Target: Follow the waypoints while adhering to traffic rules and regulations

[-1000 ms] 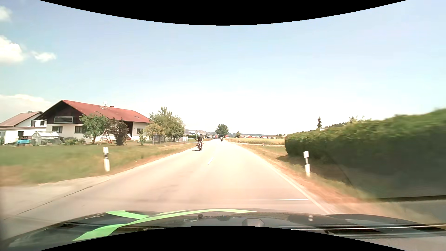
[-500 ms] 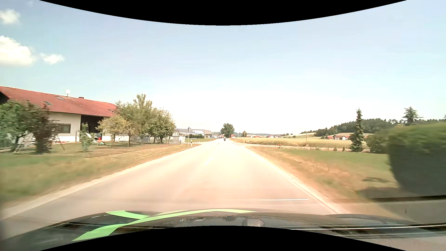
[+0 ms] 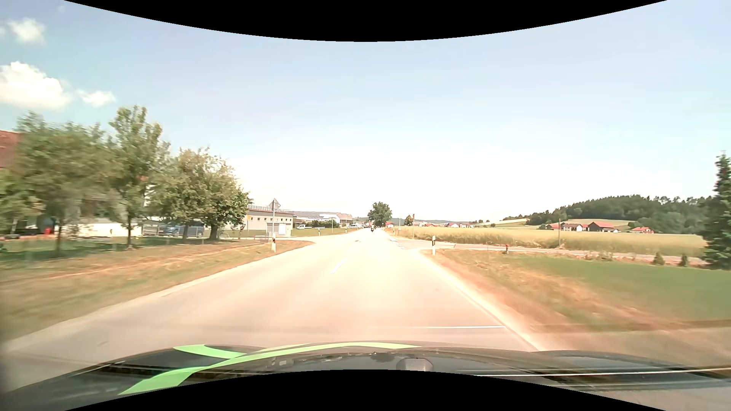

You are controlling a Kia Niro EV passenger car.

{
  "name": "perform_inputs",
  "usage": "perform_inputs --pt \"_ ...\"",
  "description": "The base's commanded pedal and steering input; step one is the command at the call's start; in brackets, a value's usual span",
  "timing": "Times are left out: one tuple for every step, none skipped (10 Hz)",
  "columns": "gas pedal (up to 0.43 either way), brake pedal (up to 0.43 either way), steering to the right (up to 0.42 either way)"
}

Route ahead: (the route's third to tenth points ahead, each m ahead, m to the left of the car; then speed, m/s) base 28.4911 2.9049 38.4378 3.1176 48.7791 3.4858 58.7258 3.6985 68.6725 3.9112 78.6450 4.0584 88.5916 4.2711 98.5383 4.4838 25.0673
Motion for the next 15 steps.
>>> perform_inputs --pt "0.138 0.000 -0.011" --pt "0.138 0.000 -0.011" --pt "0.138 0.000 -0.010" --pt "0.138 0.000 -0.009" --pt "0.118 0.000 -0.008" --pt "0.118 0.000 -0.006" --pt "0.118 0.000 -0.006" --pt "0.118 0.000 -0.006" --pt "0.118 0.000 -0.005" --pt "0.118 0.000 -0.005" --pt "0.118 0.000 -0.004" --pt "0.130 0.000 -0.003" --pt "0.150 0.000 -0.003" --pt "0.177 0.000 -0.003" --pt "0.197 0.000 -0.003"
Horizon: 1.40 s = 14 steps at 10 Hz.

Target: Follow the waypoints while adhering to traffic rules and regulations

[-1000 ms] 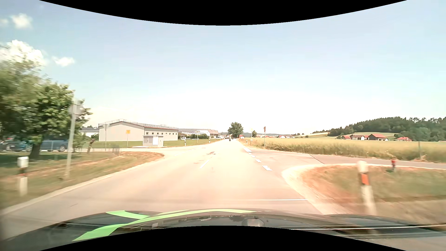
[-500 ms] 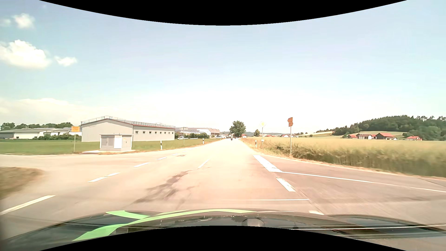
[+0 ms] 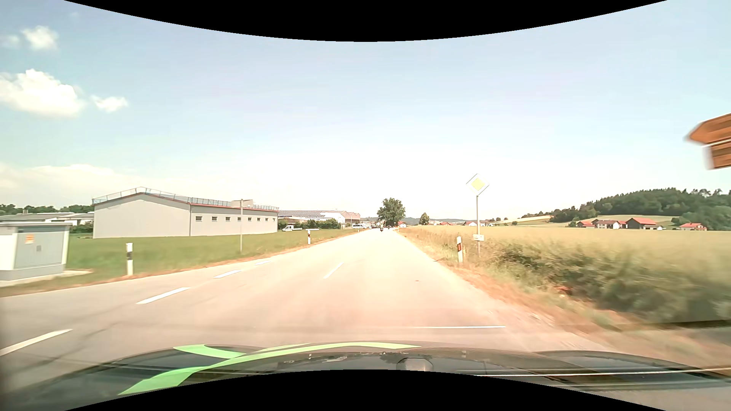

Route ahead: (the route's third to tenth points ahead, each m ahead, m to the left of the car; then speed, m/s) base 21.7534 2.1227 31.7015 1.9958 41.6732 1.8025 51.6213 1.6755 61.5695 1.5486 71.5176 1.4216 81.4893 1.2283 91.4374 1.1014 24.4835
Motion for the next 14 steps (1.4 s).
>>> perform_inputs --pt "0.240 0.000 -0.003" --pt "0.248 0.000 -0.003" --pt "0.268 0.000 -0.003" --pt "0.287 0.000 -0.003" --pt "0.311 0.000 -0.003" --pt "0.311 0.000 -0.003" --pt "0.319 0.000 -0.003" --pt "0.319 0.000 -0.003" --pt "0.319 0.000 -0.003" --pt "0.319 0.000 -0.003" --pt "0.319 0.000 -0.003" --pt "0.319 0.000 -0.003" --pt "0.331 0.000 -0.003" --pt "0.331 0.000 -0.003"
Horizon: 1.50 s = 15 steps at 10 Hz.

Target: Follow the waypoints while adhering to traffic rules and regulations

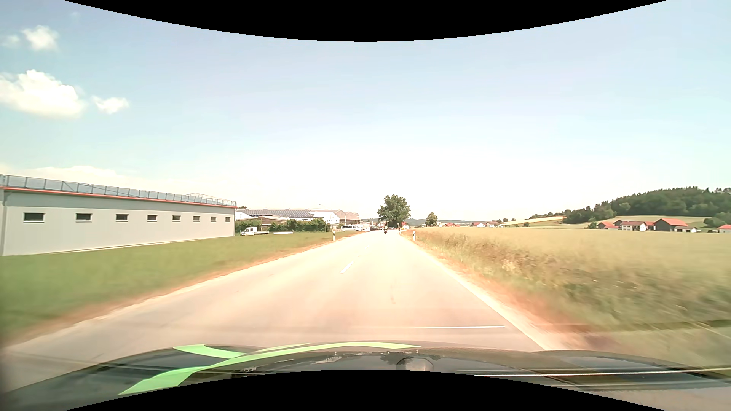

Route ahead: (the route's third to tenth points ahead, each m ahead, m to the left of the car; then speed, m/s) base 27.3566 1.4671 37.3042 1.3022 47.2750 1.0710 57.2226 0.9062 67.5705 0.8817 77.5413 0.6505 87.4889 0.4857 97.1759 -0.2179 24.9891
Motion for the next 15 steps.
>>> perform_inputs --pt "0.299 0.000 -0.003" --pt "0.248 0.000 -0.003" --pt "0.248 0.000 -0.003" --pt "0.220 0.000 -0.003" --pt "0.189 0.000 -0.001" --pt "0.189 0.000 0.000" --pt "0.177 0.000 0.000" --pt "0.169 0.000 0.000" --pt "0.157 0.000 0.002" --pt "0.157 0.000 0.003" --pt "0.150 0.000 0.003" --pt "0.138 0.000 0.004" --pt "0.130 0.000 0.003" --pt "0.118 0.000 0.003" --pt "0.098 0.000 0.003"
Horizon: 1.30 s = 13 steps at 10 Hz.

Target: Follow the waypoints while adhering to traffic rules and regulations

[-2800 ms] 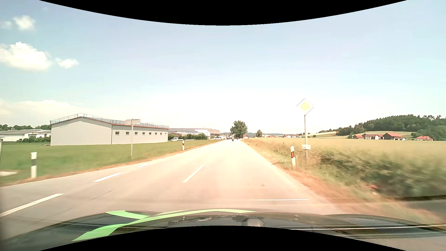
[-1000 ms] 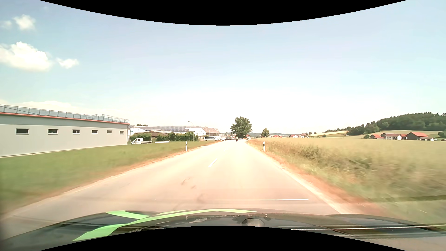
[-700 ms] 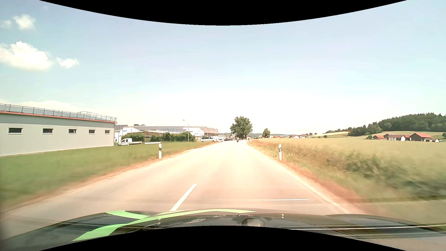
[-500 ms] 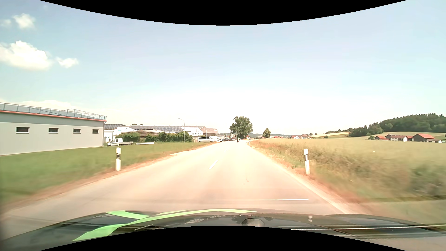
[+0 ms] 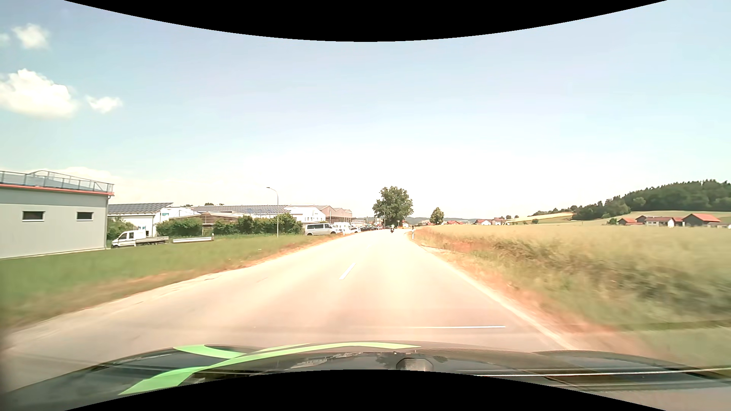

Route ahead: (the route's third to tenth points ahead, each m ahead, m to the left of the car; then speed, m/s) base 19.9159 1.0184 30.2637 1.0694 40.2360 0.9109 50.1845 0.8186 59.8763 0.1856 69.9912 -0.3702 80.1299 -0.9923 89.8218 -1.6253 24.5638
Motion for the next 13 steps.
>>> perform_inputs --pt "0.087 0.000 0.003" --pt "0.087 0.000 0.003" --pt "0.087 0.000 0.003" --pt "0.098 0.000 0.003" --pt "0.098 0.000 0.004" --pt "0.118 0.000 0.003" --pt "0.169 0.000 0.004" --pt "0.189 0.000 0.004" --pt "0.209 0.000 0.004" --pt "0.228 0.000 0.005" --pt "0.240 0.000 0.008" --pt "0.248 0.000 0.008" --pt "0.260 0.000 0.008"
